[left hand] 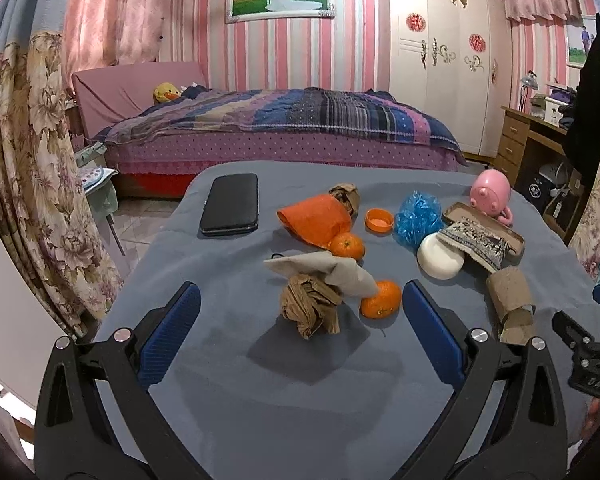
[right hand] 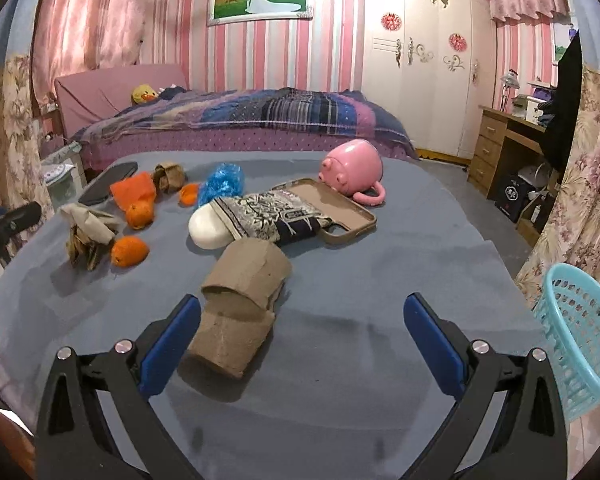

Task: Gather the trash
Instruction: 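Reach the right tool to the brown cardboard tube and close on it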

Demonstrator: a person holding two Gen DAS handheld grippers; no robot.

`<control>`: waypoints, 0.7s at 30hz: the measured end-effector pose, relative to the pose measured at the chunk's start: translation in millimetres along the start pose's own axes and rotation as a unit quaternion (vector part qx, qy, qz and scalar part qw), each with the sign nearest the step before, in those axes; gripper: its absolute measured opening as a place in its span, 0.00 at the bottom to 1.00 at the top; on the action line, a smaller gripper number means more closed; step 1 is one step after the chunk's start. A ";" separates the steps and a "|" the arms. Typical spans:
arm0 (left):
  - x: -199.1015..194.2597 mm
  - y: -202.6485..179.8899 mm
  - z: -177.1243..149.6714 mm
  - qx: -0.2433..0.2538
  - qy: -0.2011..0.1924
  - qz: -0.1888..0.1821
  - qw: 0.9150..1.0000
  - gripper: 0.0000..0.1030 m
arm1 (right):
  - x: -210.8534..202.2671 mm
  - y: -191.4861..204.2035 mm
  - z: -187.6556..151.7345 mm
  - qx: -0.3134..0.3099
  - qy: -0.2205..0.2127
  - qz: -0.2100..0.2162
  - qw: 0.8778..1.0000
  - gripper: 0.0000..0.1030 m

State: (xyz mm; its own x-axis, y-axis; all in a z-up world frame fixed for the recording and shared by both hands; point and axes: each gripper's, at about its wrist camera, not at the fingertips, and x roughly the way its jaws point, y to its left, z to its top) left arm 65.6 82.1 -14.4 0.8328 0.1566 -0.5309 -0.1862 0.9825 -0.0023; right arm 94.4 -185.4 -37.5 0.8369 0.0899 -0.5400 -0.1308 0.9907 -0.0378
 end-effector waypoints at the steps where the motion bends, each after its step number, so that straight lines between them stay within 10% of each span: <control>1: 1.2 0.0 -0.5 -0.001 0.003 -0.002 1.000 0.95 | 3.1 2.4 -1.4 -0.001 0.003 0.009 1.000 0.96; 14: 3.2 -8.8 -1.9 0.007 0.011 -0.012 1.000 0.95 | 36.3 31.5 -7.5 -0.031 0.069 0.030 0.997 0.95; 21: 1.0 -18.0 -2.7 0.010 0.010 -0.022 1.000 0.95 | 37.9 37.4 -12.5 -0.058 0.091 0.051 0.993 0.56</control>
State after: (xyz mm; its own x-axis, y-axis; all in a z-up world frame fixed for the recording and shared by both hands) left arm 68.4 64.3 -17.1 0.8292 0.1122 -0.5475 -0.1401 0.9901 -0.0093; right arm 114.6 -146.3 -69.8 0.7075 0.1594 -0.6885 -0.2791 0.9581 -0.0651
